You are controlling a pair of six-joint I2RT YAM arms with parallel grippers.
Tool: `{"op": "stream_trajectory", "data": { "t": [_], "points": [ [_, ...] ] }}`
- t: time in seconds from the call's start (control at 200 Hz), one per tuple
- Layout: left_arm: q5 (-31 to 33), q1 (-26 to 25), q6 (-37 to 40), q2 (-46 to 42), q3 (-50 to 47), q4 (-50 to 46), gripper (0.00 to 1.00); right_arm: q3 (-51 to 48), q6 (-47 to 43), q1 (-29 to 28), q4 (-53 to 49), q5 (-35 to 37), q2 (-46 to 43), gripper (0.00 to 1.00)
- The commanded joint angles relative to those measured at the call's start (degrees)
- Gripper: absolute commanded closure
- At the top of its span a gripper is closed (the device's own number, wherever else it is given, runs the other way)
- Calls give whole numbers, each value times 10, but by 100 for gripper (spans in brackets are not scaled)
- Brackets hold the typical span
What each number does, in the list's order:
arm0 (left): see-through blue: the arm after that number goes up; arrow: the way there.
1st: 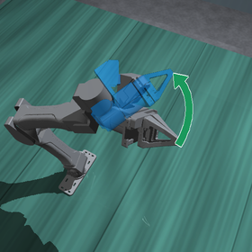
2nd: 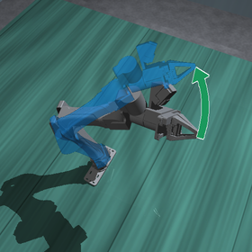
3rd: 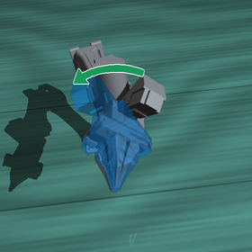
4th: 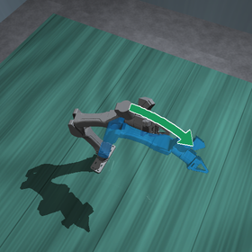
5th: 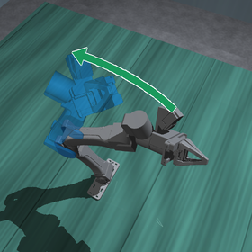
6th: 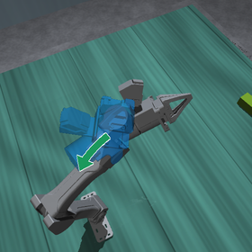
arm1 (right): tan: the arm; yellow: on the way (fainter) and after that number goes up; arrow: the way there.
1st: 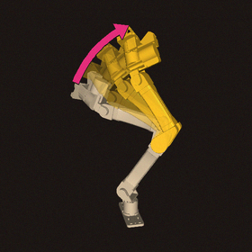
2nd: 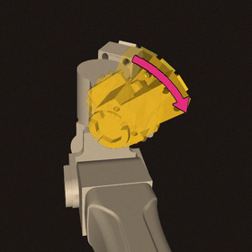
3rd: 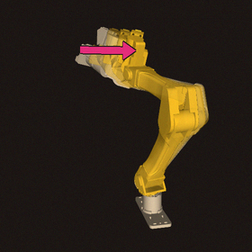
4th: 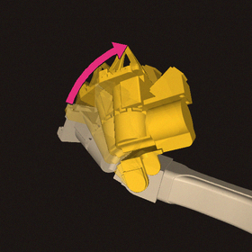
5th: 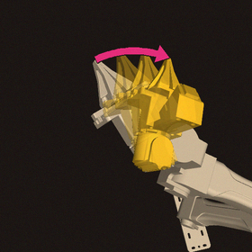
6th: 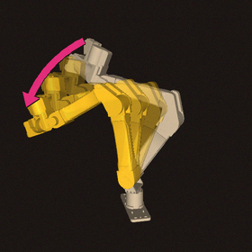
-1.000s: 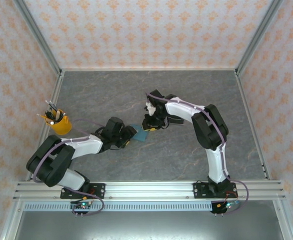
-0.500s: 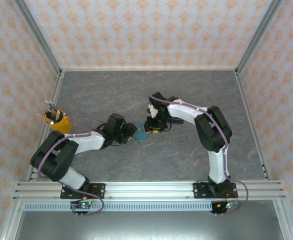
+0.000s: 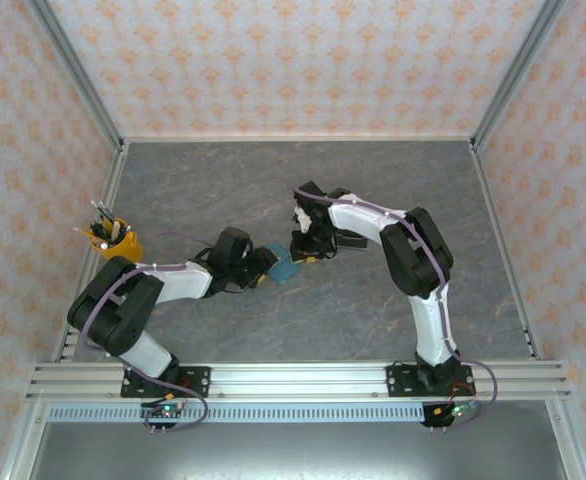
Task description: Take the credit cards out of the card holder
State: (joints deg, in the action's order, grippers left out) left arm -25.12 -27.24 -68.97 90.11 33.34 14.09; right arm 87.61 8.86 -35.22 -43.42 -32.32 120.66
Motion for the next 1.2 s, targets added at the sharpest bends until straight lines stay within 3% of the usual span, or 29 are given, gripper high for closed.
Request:
{"op": "stream_trajectory", "data": {
  "t": [0.0, 0.4, 0.666, 0.966, 1.196],
  "points": [
    [-8, 4, 6, 7, 12, 14, 51, 21, -17, -2, -31, 14, 11, 70],
    [9, 5, 20, 5, 16, -17, 61, -18, -33, -2, 19, -2, -66, 70],
    [5, 6, 21, 11, 18, -17, 65, 0, -58, -2, -2, -33, -34, 60],
    [-16, 6, 18, 14, 21, 12, 64, 40, -73, -2, -51, -26, 15, 72],
    [-61, 6, 9, 29, 15, 116, 59, 44, -65, -2, -63, -1, 27, 74]
  ]
}}
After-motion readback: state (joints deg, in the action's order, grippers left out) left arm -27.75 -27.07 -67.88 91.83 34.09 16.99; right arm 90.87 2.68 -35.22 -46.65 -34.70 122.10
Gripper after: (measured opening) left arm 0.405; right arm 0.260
